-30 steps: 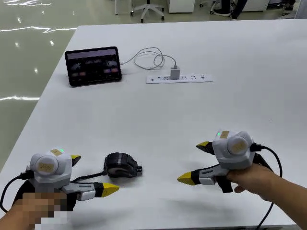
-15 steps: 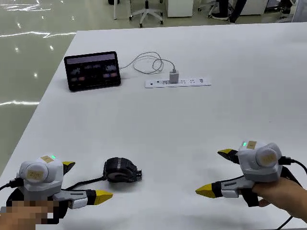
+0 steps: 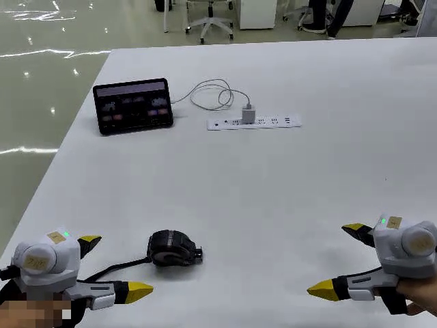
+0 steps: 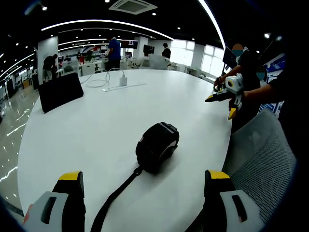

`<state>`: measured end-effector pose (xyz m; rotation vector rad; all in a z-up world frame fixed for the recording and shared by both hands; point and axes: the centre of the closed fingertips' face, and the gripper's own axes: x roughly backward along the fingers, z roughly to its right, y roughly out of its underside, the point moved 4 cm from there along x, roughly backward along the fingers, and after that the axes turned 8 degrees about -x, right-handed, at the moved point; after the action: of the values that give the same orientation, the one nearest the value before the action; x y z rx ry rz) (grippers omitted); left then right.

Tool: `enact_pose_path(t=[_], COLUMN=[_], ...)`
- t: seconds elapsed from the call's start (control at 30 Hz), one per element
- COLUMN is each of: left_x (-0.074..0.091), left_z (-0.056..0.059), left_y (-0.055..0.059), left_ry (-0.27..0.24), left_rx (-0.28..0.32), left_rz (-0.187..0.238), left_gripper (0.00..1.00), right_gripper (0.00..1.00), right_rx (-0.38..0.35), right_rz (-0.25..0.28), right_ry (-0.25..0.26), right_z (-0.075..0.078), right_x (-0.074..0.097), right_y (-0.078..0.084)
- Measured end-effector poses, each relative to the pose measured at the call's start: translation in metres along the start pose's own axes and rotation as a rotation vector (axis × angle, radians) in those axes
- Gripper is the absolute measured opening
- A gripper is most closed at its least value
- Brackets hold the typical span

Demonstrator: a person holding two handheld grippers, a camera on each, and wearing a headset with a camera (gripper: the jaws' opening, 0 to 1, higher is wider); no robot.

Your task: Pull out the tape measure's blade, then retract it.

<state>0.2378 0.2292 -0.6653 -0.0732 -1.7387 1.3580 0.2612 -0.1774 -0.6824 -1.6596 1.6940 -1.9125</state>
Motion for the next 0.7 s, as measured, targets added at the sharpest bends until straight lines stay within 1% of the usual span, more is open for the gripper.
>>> enact_pose_path(t=[0.07, 0.13, 0.27, 0.3, 0.33, 0.37, 0.4, 0.43, 0.53, 0.63, 0.7], left_x=[0.001, 0.003, 0.006, 0.006, 0.006, 0.006, 0.006, 0.006, 0.008, 0.008, 0.008], left_z=[0.0, -0.001, -0.001, -0.001, -0.003, -0.006, -0.007, -0.006, -0.005, -0.004, -0.007], left_y=[0.002, 0.004, 0.004, 0.004, 0.005, 0.007, 0.009, 0.009, 0.009, 0.009, 0.007], left_ry=[0.0, -0.009, -0.013, -0.013, -0.018, -0.031, -0.029, -0.018, -0.018, -0.01, -0.029], left_rx=[0.004, 0.009, 0.016, 0.017, 0.012, -0.002, -0.009, -0.003, -0.001, -0.003, -0.014], left_rz=[-0.003, -0.008, -0.001, -0.002, -0.008, -0.022, -0.036, -0.032, -0.039, -0.039, -0.03], left_gripper=[1.0, 1.0, 1.0, 1.0, 1.0, 1.0, 1.0, 1.0, 1.0, 1.0, 1.0], right_gripper=[1.0, 1.0, 1.0, 1.0, 1.0, 1.0, 1.0, 1.0, 1.0, 1.0, 1.0], right_rx=[-0.002, 0.013, 0.021, 0.022, 0.015, -0.001, -0.007, -0.003, -0.011, -0.018, -0.022], right_rz=[-0.004, -0.002, 0.011, 0.006, 0.01, 0.016, 0.018, 0.014, 0.011, 0.014, 0.017], right_ry=[0.001, 0.003, -0.016, -0.013, -0.019, -0.026, -0.025, -0.018, -0.011, -0.005, -0.006], right_z=[0.001, 0.005, 0.006, 0.008, 0.01, 0.008, 0.007, 0.008, 0.012, 0.012, 0.012], right_x=[0.005, 0.01, 0.017, 0.018, 0.021, 0.023, 0.025, 0.026, 0.028, 0.031, 0.031], right_y=[0.003, 0.006, 0.009, 0.011, 0.012, 0.01, 0.009, 0.01, 0.013, 0.012, 0.012])
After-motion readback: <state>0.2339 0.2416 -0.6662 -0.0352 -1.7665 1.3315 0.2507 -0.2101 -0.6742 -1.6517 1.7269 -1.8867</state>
